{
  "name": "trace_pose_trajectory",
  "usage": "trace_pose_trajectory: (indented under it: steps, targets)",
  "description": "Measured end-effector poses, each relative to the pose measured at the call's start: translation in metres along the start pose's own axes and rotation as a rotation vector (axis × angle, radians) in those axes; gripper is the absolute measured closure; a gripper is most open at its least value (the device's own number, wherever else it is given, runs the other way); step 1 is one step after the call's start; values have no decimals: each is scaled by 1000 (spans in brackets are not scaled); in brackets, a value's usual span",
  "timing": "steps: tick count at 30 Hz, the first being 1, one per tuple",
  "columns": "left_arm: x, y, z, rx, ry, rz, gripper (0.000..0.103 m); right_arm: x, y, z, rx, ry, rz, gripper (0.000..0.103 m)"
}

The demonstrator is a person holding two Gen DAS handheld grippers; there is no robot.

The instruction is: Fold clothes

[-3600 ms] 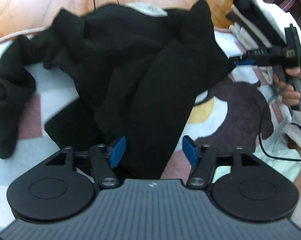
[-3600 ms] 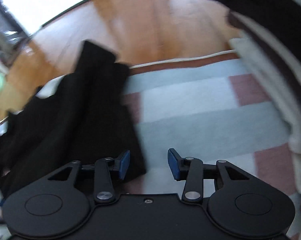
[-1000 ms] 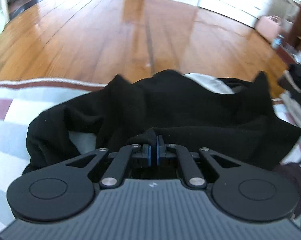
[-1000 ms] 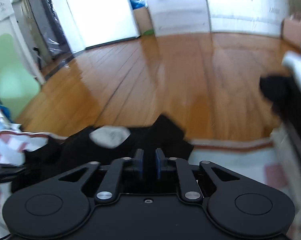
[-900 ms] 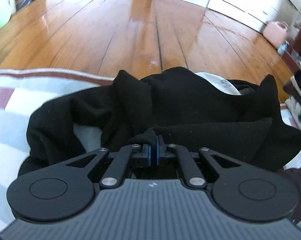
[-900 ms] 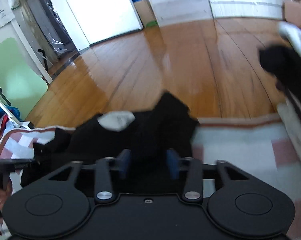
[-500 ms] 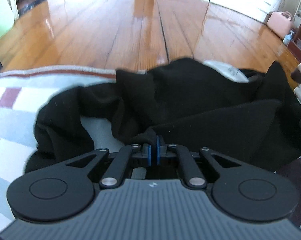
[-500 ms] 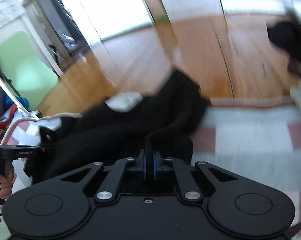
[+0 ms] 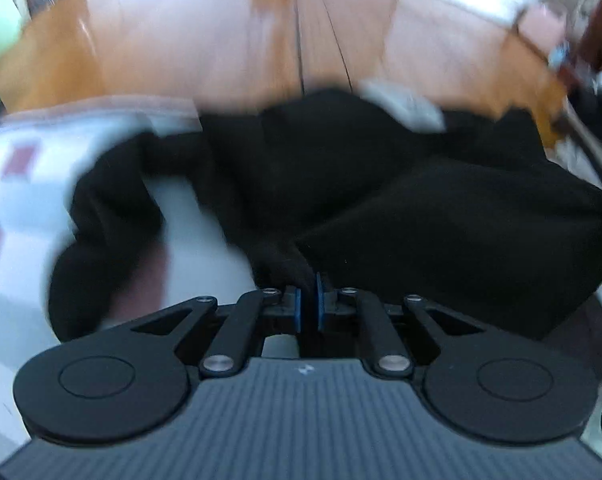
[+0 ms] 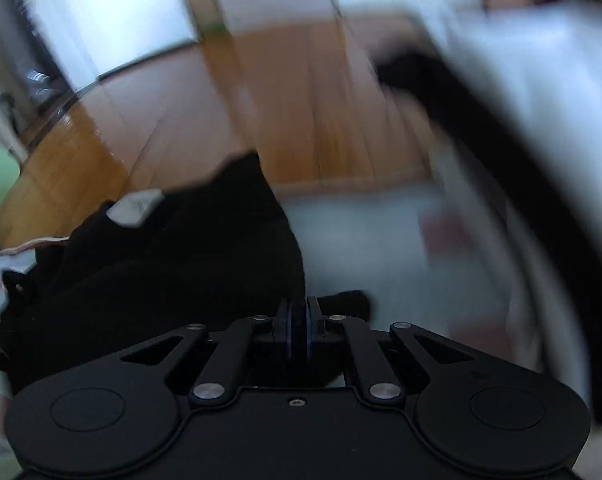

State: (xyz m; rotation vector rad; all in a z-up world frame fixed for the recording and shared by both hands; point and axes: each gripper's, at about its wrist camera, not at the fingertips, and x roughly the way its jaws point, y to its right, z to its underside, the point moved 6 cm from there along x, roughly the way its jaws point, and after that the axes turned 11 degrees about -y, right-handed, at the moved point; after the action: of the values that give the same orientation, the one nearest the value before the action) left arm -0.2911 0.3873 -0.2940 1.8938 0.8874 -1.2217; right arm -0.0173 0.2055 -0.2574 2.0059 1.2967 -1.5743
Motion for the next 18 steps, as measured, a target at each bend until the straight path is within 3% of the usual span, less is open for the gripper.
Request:
trace_pose_trajectory:
  steps: [1, 4, 6, 8, 11, 13, 15, 16, 17, 18]
  targets:
    - [4, 0, 6, -13, -21, 14, 89, 2, 4, 3, 16, -12, -17, 94]
    - [9, -4, 28, -85, -111, 67, 53, 9, 6, 10, 10, -34, -7, 88]
    - [8, 1, 40, -112, -160, 131, 52, 8, 14, 13, 30, -44, -27, 87]
    - [5, 13, 49, -60, -169, 136, 45, 10, 22, 19, 56, -55, -61, 72]
    - [10, 29, 62, 33, -174, 68, 38, 19, 34, 29, 84, -76, -103, 60]
    - [15, 34, 64, 65, -171, 34, 34, 37, 30, 33, 37, -132, -103, 50]
    - [17, 41, 62, 103, -165, 16, 36, 48, 11, 34, -99, -141, -33, 46]
    - [18, 44, 61, 120, -164, 0, 45, 50, 0, 35, -181, -128, 10, 49]
    - [18, 46, 61, 139, -158, -21, 73, 52, -13, 36, -268, -116, 50, 78]
    - [15, 47, 59, 138, -154, -8, 90, 50, -22, 38, -335, -93, 79, 96]
